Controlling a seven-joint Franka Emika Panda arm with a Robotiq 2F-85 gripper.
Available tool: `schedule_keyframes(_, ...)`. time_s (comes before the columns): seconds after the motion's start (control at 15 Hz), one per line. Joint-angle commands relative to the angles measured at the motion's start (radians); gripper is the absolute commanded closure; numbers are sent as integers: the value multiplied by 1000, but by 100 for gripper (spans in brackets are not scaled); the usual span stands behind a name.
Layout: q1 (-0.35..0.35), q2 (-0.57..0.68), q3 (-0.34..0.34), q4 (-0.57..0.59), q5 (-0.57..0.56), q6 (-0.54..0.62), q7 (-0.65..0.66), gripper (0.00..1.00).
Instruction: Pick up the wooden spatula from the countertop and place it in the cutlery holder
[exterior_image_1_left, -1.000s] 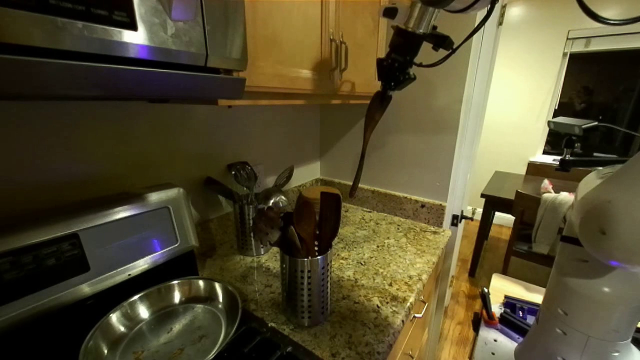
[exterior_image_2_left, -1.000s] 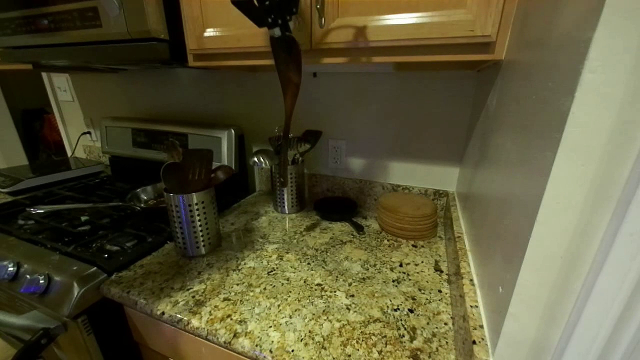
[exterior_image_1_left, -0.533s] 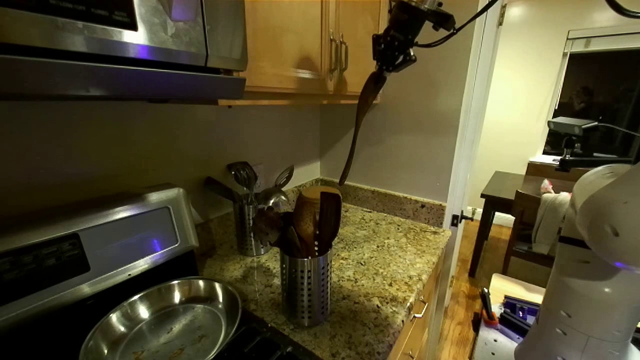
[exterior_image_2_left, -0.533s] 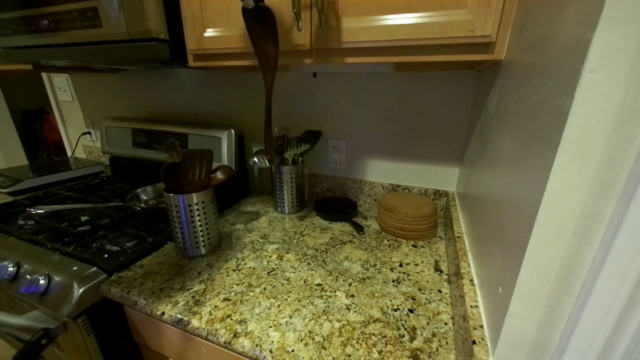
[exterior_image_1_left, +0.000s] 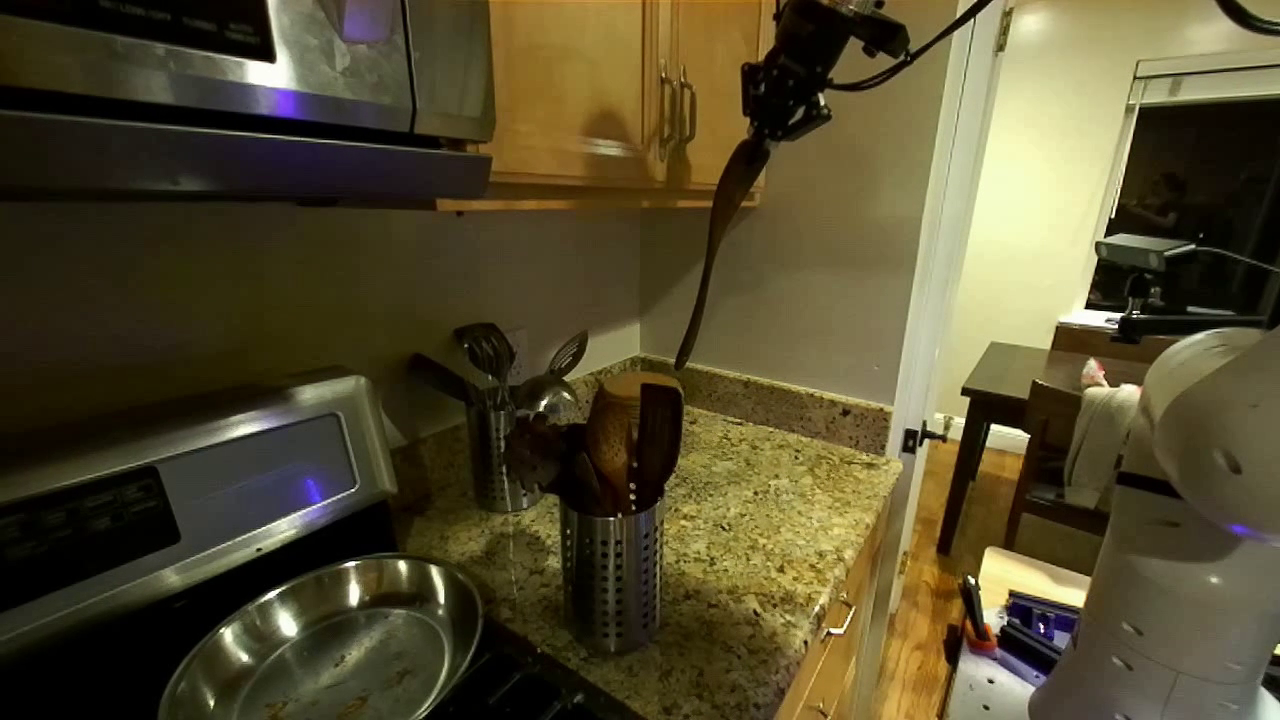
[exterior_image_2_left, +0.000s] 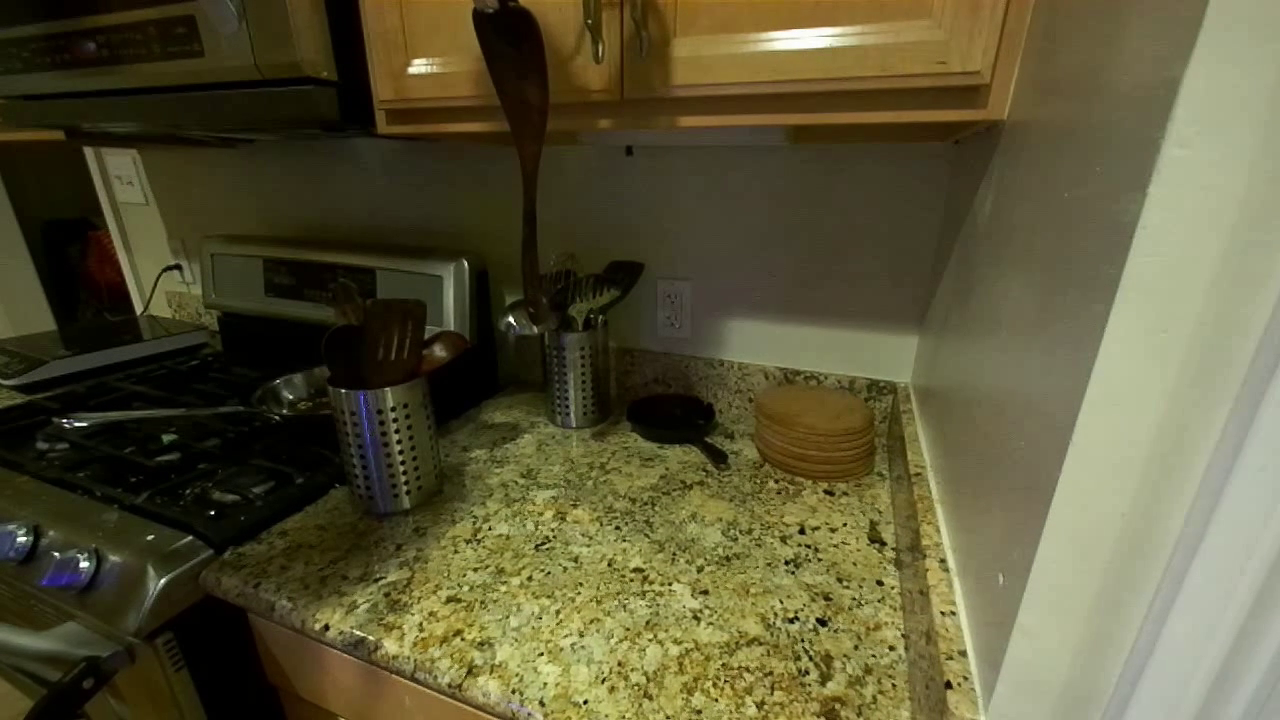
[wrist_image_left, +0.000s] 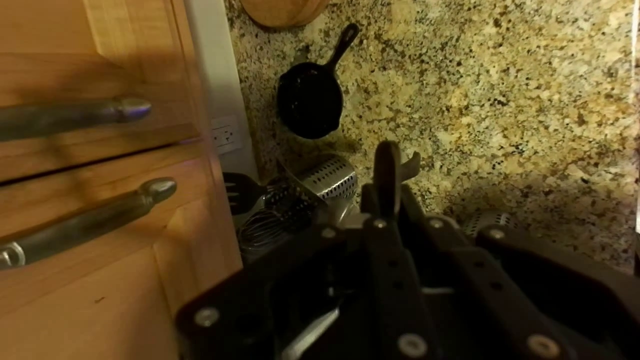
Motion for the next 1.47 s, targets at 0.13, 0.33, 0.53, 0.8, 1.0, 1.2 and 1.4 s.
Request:
schedule_keyframes(0.13,75,-50,8,17,7,-31,-27,97)
schedule_keyframes(0.33,118,-82,34,33,-2,-41,-47,97)
schedule_keyframes(0.53,161,-110,51,40,5,-51,-71,97)
schedule_keyframes(0.8,229,-122,58,32,37,-75,-106,97)
schedule_keyframes(1.0,271,-114,60,31,67,-101,-129,97)
schedule_keyframes(1.2,303,-111,62,27,104,-120,-155,97)
schedule_keyframes(1.4,318,-107,66,17,136,-146,-180,97)
